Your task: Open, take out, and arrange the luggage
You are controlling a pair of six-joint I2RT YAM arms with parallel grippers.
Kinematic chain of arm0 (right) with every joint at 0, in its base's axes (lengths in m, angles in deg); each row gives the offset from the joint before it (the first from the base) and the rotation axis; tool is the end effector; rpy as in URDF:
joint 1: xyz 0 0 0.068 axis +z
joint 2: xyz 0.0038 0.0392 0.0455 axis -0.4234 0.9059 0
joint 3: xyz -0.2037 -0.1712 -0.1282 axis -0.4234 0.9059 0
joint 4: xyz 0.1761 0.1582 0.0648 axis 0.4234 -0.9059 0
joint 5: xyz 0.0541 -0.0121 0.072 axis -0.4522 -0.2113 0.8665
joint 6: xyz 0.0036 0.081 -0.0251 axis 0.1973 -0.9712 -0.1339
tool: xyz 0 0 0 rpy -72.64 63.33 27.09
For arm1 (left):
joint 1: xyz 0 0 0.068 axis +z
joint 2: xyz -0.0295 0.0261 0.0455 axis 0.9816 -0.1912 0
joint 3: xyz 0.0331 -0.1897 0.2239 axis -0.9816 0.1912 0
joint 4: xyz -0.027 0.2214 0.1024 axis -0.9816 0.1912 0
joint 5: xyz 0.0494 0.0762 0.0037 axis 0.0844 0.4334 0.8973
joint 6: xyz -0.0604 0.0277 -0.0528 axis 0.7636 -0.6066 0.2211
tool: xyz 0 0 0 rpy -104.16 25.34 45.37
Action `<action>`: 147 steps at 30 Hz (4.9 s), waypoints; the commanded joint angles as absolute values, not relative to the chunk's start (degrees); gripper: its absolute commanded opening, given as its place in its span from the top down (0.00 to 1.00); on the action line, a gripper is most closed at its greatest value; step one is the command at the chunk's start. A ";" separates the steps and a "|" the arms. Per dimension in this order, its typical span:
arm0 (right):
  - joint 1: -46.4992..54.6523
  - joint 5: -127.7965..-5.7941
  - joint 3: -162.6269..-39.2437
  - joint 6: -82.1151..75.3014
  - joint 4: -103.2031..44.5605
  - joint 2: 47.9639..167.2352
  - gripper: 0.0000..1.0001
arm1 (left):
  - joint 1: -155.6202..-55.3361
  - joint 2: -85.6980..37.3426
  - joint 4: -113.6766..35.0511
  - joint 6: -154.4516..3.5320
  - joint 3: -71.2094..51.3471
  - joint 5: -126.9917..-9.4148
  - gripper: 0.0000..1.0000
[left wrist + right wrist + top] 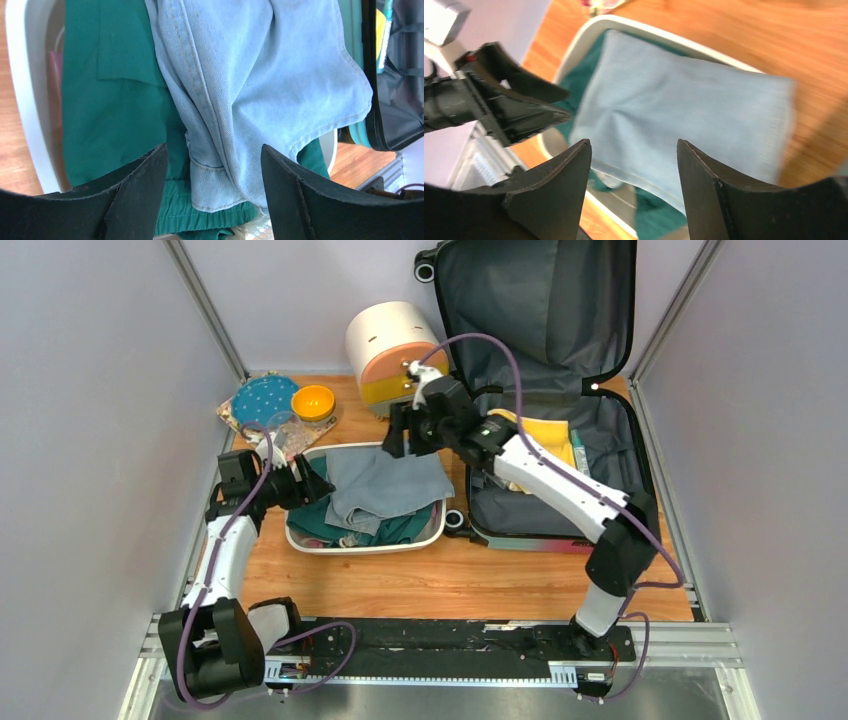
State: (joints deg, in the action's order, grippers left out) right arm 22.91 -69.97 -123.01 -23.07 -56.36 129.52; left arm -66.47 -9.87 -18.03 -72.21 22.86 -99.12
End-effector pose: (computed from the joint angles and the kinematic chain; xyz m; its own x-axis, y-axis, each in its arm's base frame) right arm 0.2915 0.3318 0.3514 -0.6755 -0.0853 -0.7324 -0.5396 0.7341 0.4122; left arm 0.2197 0.0006 0.2501 -0.6942 -0.3572 -0.6248 0.1248 0.7952 -0.5933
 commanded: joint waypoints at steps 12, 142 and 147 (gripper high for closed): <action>11.78 -66.36 -114.25 -15.31 -71.70 128.47 0.30 | -75.11 -13.02 -15.41 -75.35 24.18 -91.24 0.22; -29.09 -42.65 -103.88 19.74 -52.54 128.22 1.00 | -116.60 -73.93 -40.81 -100.74 -40.78 -82.87 0.10; -28.83 -35.07 -102.21 31.16 -62.63 123.91 1.00 | -116.59 -71.12 -46.00 -110.12 -33.66 -91.20 0.09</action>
